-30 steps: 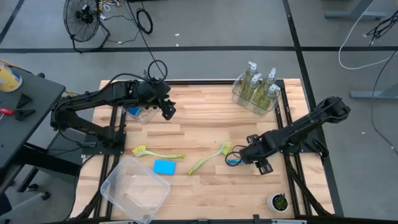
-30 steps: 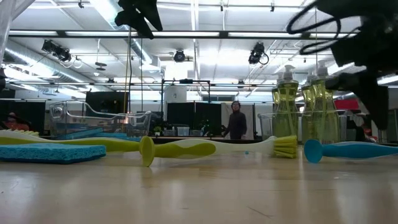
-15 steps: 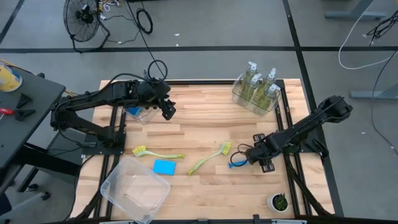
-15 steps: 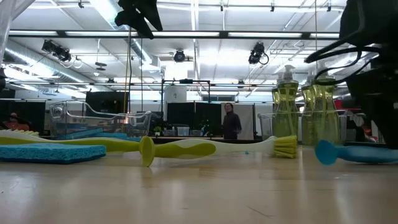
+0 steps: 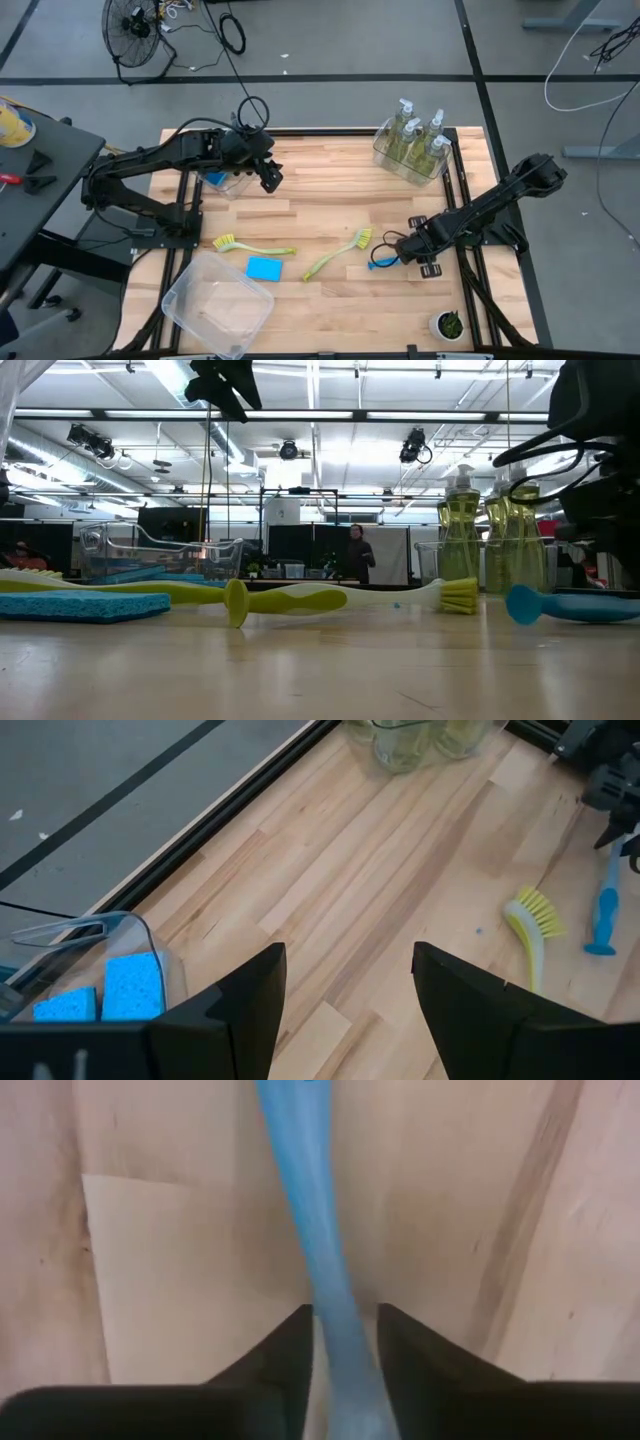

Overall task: Pick & Place Kitchen Sink Supplies
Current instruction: Put the blue dish brush into the white bin

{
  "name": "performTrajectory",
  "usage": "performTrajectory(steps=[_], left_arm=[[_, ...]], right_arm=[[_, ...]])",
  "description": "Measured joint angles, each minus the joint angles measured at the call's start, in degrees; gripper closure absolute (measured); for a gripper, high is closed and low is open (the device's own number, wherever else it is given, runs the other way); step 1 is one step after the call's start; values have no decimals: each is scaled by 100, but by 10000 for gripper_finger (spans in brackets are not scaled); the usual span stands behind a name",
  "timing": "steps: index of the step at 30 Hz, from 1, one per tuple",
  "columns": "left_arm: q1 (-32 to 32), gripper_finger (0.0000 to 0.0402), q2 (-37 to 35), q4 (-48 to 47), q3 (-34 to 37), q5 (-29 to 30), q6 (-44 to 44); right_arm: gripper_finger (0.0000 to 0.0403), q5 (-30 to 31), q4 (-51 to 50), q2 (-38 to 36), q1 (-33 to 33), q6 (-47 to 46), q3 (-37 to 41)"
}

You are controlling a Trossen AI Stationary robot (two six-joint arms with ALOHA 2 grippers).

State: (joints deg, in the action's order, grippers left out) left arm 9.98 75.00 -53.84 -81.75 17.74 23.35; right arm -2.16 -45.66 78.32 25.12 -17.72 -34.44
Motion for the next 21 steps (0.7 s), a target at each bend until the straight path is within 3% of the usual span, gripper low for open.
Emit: performTrajectory(steps=[6,15,21], left_arm=[[0,179,0,9,-1,0,2],[0,179,-2,29,-1,-2,2],[2,179,-119,138,5,-72,2]], right_arm=[[365,-54,98,0,0,-26,-2],[366,-165,139,2,-2,-150,-166],[367,231,-241,2,-31,-151,-759]])
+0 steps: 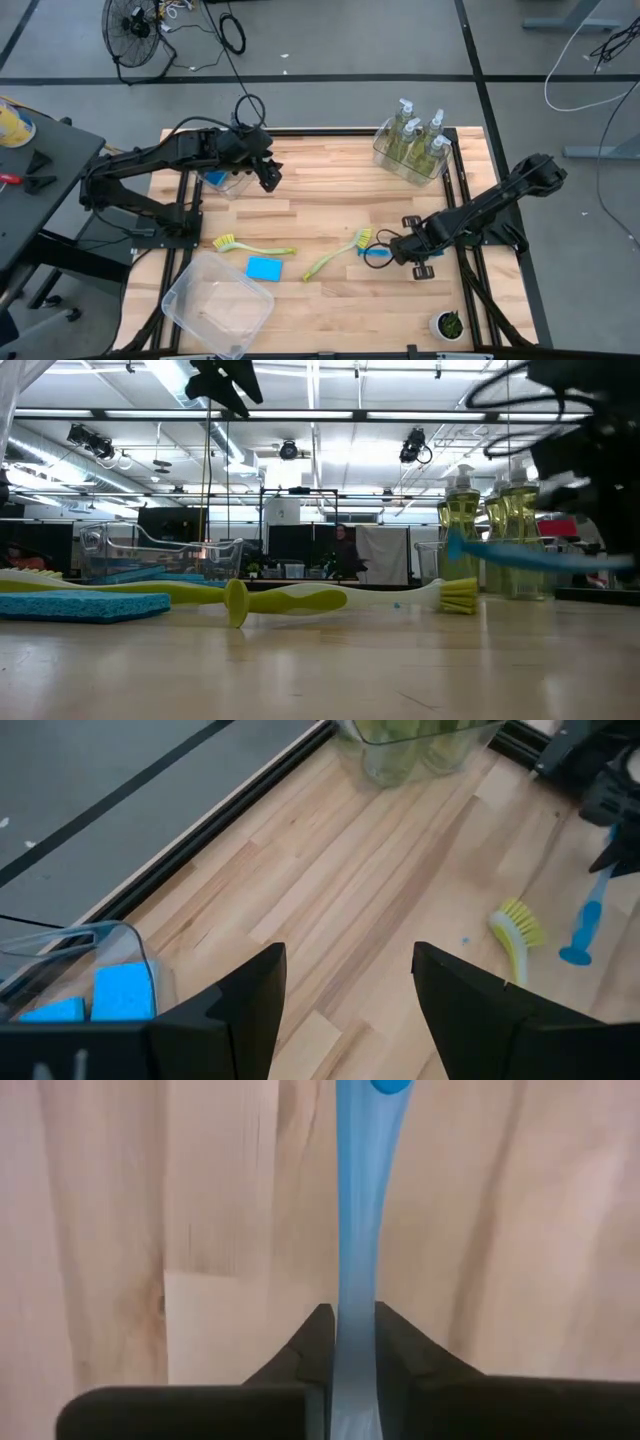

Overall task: Pick & Place Kitchen Sink Supplies
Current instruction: Put the blue dish brush into the white bin

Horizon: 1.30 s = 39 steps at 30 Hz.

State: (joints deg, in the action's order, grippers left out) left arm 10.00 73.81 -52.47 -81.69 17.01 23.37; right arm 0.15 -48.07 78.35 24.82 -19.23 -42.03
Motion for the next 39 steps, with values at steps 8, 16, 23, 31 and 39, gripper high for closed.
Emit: performTrajectory(steps=[8,16,23,31,39], left_arm=[[0,179,-224,163,-5,-40,-51],[-54,179,-348,370,-6,-302,-154],[-61,179,-451,1295,-7,-664,-612],[-41,179,-491,2100,-4,-724,-948],[172,179,-494,2920,-4,-634,-822]], right_arm=[[367,91,-591,0,-200,-23,-1121],[368,299,-694,0,-611,-137,-2165],[368,668,-639,0,-1117,-255,-2891],[369,721,683,0,-1586,-414,-3206],[369,1830,2431,0,-1813,-213,-3206]])
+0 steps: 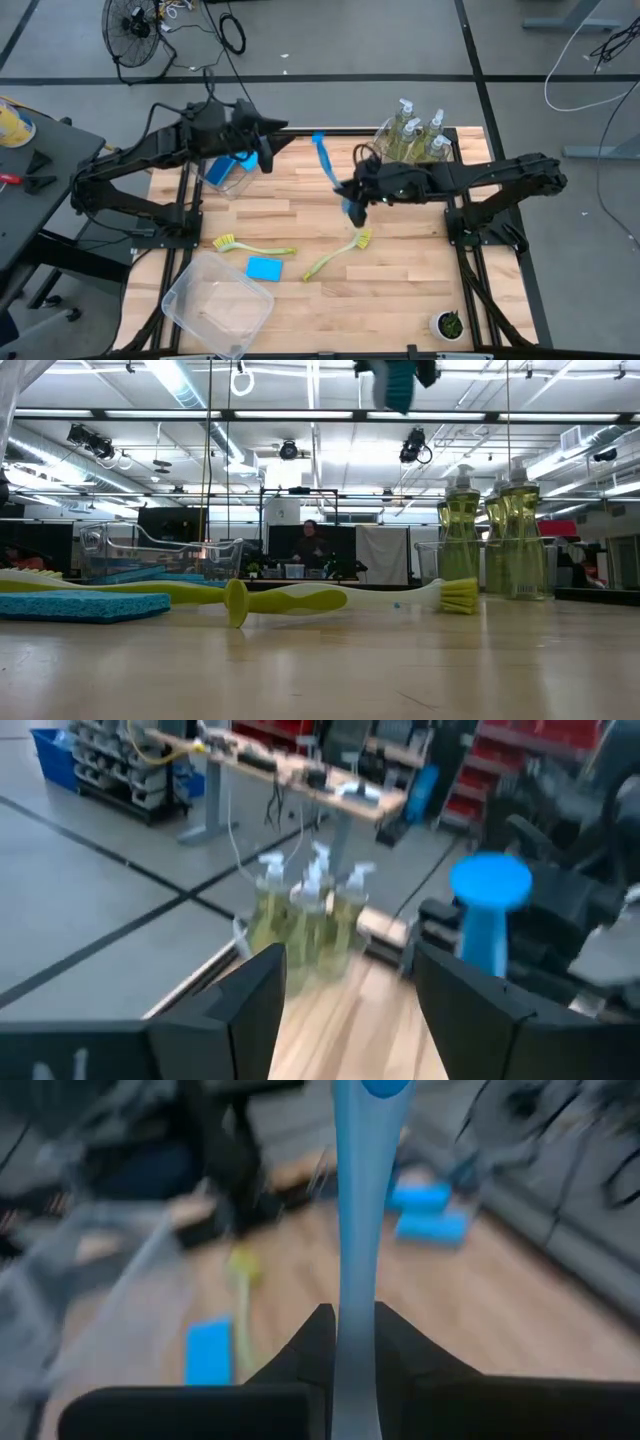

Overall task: Pick & Place Kitchen Sink Supplies
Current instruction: Put the blue dish brush into the white bin

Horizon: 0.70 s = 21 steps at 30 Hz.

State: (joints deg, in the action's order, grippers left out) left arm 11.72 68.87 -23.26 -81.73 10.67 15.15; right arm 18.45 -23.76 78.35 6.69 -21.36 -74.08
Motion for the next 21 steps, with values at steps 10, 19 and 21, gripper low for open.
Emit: performTrajectory(steps=[10,19,21], left_arm=[[68,179,-23,617,-2,-974,514],[51,176,164,1210,-11,-1818,499],[58,167,203,1212,0,-1812,481]], right_arm=[[369,507,1825,0,-296,469,0],[369,150,2816,192,-441,723,0],[369,19,3003,292,-453,691,0]])
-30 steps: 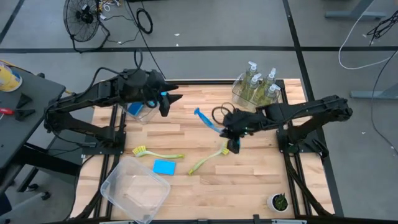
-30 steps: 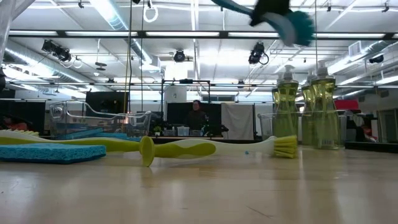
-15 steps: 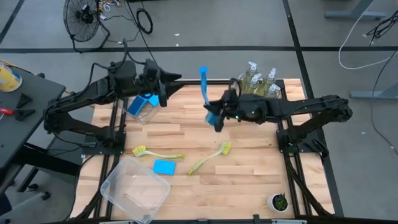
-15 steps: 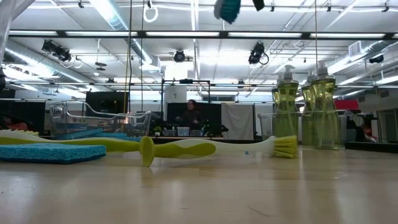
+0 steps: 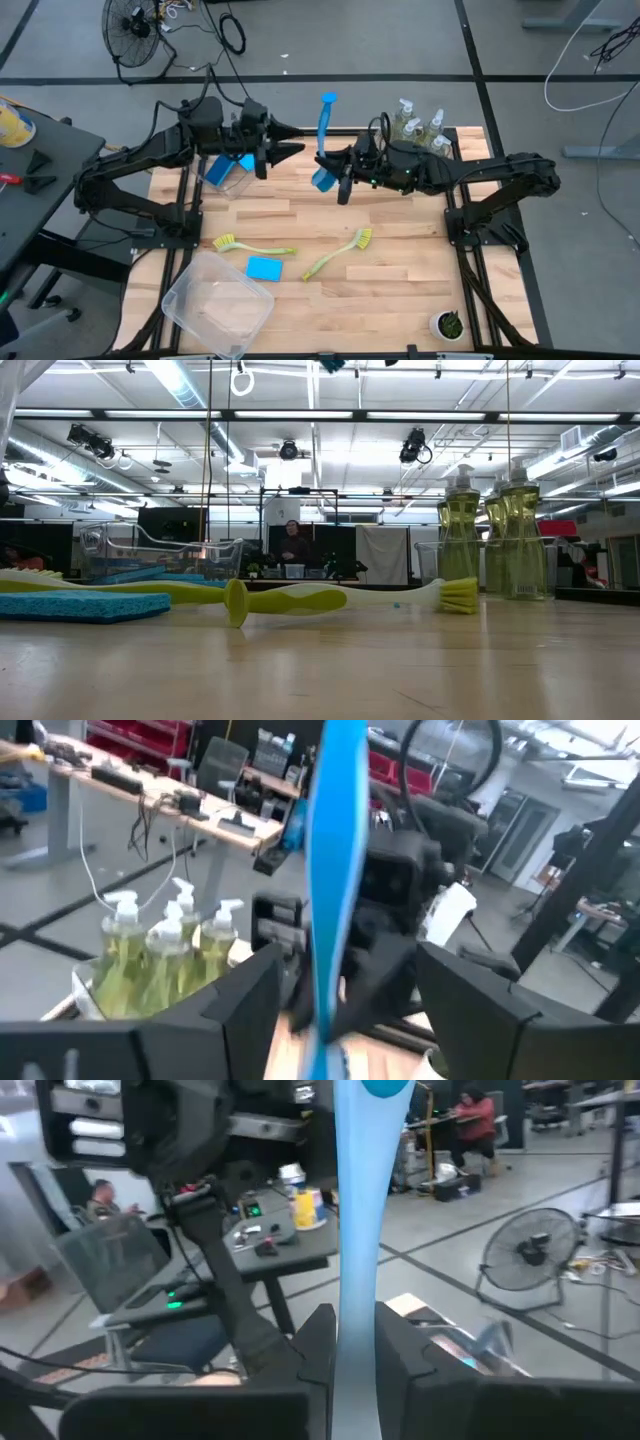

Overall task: Pick & Place Kitchen Sink Supplies
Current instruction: Put the blue dish brush into the white bin

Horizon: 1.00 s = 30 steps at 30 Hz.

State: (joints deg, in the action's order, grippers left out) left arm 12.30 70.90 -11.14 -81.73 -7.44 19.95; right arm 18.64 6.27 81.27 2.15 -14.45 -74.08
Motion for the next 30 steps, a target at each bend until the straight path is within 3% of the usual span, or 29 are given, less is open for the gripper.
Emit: performTrajectory(steps=[10,15,19,30], left_arm=[[8,79,425,87,0,9,-23],[12,64,596,126,0,33,-23],[10,82,602,169,0,133,-24],[78,186,458,222,0,298,-108]], right_arm=[[369,-31,401,401,2,-156,0],[369,-25,359,467,-11,-156,0],[370,-21,242,482,-11,-156,0],[369,-23,70,486,-11,-154,0]])
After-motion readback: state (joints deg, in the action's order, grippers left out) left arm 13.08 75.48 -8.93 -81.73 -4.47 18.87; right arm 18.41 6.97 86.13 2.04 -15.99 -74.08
